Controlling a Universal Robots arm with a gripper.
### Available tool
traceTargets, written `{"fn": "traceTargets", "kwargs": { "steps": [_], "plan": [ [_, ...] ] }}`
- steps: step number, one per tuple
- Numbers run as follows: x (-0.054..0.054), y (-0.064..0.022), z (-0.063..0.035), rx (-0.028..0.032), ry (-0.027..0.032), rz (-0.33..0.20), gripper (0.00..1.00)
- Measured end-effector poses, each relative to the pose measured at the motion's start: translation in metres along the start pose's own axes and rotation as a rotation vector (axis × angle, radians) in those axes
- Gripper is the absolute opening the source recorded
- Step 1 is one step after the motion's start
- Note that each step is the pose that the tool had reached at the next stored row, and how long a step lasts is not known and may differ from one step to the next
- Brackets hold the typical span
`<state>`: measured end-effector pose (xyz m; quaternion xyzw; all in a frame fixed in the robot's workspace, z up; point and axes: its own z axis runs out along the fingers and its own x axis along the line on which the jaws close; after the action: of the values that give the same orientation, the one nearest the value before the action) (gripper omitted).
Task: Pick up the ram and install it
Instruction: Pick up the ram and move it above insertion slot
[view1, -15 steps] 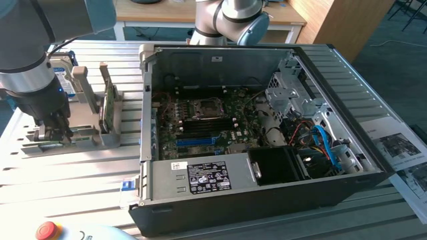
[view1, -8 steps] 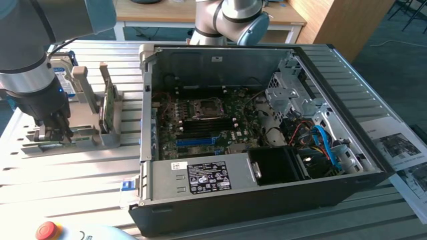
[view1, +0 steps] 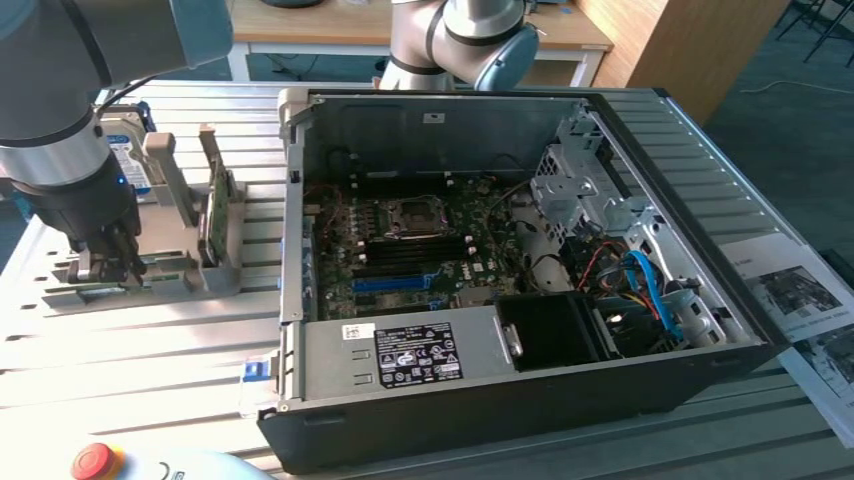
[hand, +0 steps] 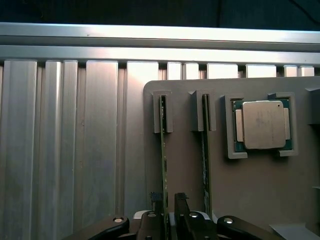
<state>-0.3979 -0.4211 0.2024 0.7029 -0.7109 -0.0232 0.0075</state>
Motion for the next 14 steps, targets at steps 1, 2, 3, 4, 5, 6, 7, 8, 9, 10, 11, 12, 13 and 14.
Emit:
{"fn": "traceTargets", "kwargs": {
  "steps": [1, 2, 3, 4, 5, 6, 7, 8, 9, 10, 11, 12, 13, 14],
  "plan": [
    [0.0, -0.0001, 0.0001, 0.0, 0.0, 0.0, 0.24],
    [-0.0001, -0.0005, 0.0001, 0.0001, -0.0002, 0.0, 0.24],
    [-0.0001, -0.0007, 0.0, -0.0002, -0.0001, 0.0, 0.24],
    [0.0, -0.0008, 0.0, -0.0005, 0.0, 0.0, 0.24],
    [0.0, -0.0009, -0.0001, -0.0007, 0.0001, 0.0, 0.24],
    [0.0, -0.0009, -0.0001, -0.0008, 0.0001, 0.0, 0.24],
    [0.0, -0.001, -0.0001, -0.0007, 0.0001, 0.0, 0.24],
    [0.0, -0.001, -0.0001, -0.0008, 0.0001, -0.001, 0.24],
    [0.0, -0.001, 0.0, -0.0007, 0.0001, -0.002, 0.24],
    [0.0, -0.001, -0.0001, -0.0008, 0.0002, -0.003, 0.24],
    [0.0, -0.001, 0.0, -0.0009, 0.0002, -0.004, 0.24],
    [0.0, -0.001, -0.0001, -0.001, 0.0003, -0.005, 0.24],
    [0.0, -0.001, 0.0, -0.0014, 0.0004, -0.006, 0.24],
    [0.0, -0.001, -0.0001, -0.0016, 0.0004, -0.006, 0.24]
  ]
}}
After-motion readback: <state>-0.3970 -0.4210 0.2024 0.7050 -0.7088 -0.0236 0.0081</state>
